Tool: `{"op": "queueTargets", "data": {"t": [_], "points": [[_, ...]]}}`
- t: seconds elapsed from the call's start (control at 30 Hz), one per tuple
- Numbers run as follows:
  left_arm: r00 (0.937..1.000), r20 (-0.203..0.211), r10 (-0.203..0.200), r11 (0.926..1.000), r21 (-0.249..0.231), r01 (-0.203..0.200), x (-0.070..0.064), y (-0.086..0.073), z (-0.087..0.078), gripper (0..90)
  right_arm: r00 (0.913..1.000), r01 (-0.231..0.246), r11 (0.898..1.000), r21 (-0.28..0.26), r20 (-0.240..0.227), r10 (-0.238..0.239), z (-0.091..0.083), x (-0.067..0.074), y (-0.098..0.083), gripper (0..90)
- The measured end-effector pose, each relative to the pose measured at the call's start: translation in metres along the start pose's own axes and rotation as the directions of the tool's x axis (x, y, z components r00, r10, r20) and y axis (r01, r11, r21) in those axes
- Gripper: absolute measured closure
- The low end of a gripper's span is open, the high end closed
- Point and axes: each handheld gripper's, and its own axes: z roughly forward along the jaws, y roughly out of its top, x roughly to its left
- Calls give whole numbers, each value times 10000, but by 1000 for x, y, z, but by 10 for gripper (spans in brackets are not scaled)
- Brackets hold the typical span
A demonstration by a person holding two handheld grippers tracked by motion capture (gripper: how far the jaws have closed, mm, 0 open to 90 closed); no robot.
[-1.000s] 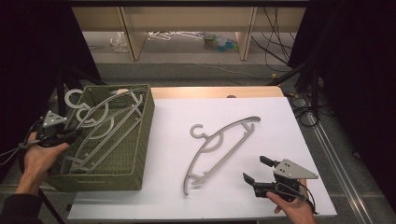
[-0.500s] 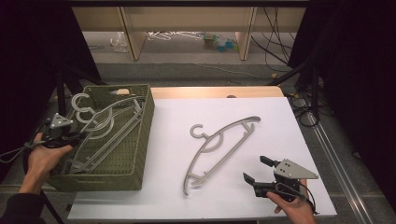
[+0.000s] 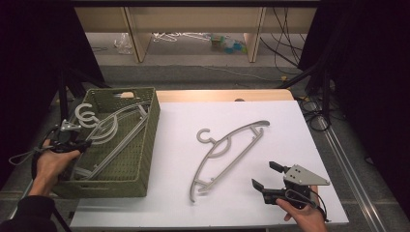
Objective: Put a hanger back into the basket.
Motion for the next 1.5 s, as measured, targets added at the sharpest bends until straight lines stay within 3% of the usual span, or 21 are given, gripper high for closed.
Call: {"op": "queueTargets", "data": {"t": [0.17, 0.3, 0.43, 0.53, 0.63, 0.67, 0.73, 0.77, 0.9, 0.93, 1.07, 1.13, 1.23, 1.3, 1.4, 1.43, 1.5], "points": [[10000, -33, -2, 9999, 152, 3, 0, 1, 0, 688, 9998, 171, 9998, -120, 52, -170, 0, -1, 0, 167], [9988, -199, -439, 9986, -290, 433, -1, 3, -4, 607, 10000, -13, 10000, -22, -9, 13, 0, 0, 0, 167], [9993, -139, -337, 9973, -653, 327, -6, 10, -14, 581, 9999, 162, 9998, -79, 58, -161, 0, -1, 0, 167], [9989, -138, -444, 9930, -1104, 426, -15, 17, -24, 535, 10000, 12, 10000, 21, -15, -12, 0, 0, 0, 167], [9985, 355, -415, 9850, -1662, 468, -31, 22, -35, 500, 9999, 155, 9999, -68, 56, -155, 0, -1, 0, 167], [9980, 566, -290, 9853, -1663, 381, -36, 23, -41, 482, 9999, 103, 9999, -35, 40, -103, 0, -1, 0, 167], [9954, 850, -437, 9806, -1869, 590, -48, 25, -48, 428, 10000, 2, 10000, 23, -20, -2, 0, 0, 0, 167], [9931, 956, -679, 9726, -2155, 873, -57, 26, -49, 408, 10000, 11, 10000, -14, -9, -12, 0, 0, 0, 167], [9863, 1496, -692, 9563, -2717, 1083, -84, 27, -63, 347, 9998, 203, 9997, -99, 66, -203, 0, -1, 0, 167], [9841, 1633, -693, 9528, -2816, 1138, -91, 28, -64, 340, 10000, 12, 10000, 3, -30, -12, 0, 0, 0, 167], [9787, 2033, -273, 9512, -2957, 880, -121, 28, -71, 302, 9999, 155, 9999, 52, 63, -155, 0, -1, 0, 167], [9748, 2219, -221, 9435, -3177, 937, -135, 29, -73, 290, 9999, 145, 9999, 41, 72, -145, 0, -1, 1, 167], [9675, 2528, 79, 9426, -3249, 772, -157, 29, -75, 262, 10000, -36, 10000, 38, -50, 37, 1, 1, 0, 167], [9645, 2635, 191, 9394, -3350, 730, -170, 27, -76, 262, 9999, 153, 9998, 87, 70, -153, 0, -1, 1, 167], [9627, 2680, 368, 9394, -3379, 581, -188, 23, -74, 263, 10000, 100, 9999, 127, -9, -99, -1, -1, 1, 167], [9640, 2621, 445, 9381, -3427, 499, -192, 21, -74, 262, 9998, -114, 9998, -174, -149, 111, 2, 0, 0, 167], [9657, 2550, 495, 9369, -3470, 437, -199, 18, -75, 267, 9999, -66, 9997, -215, -117, 63, 2, -1, 0, 167]]}}
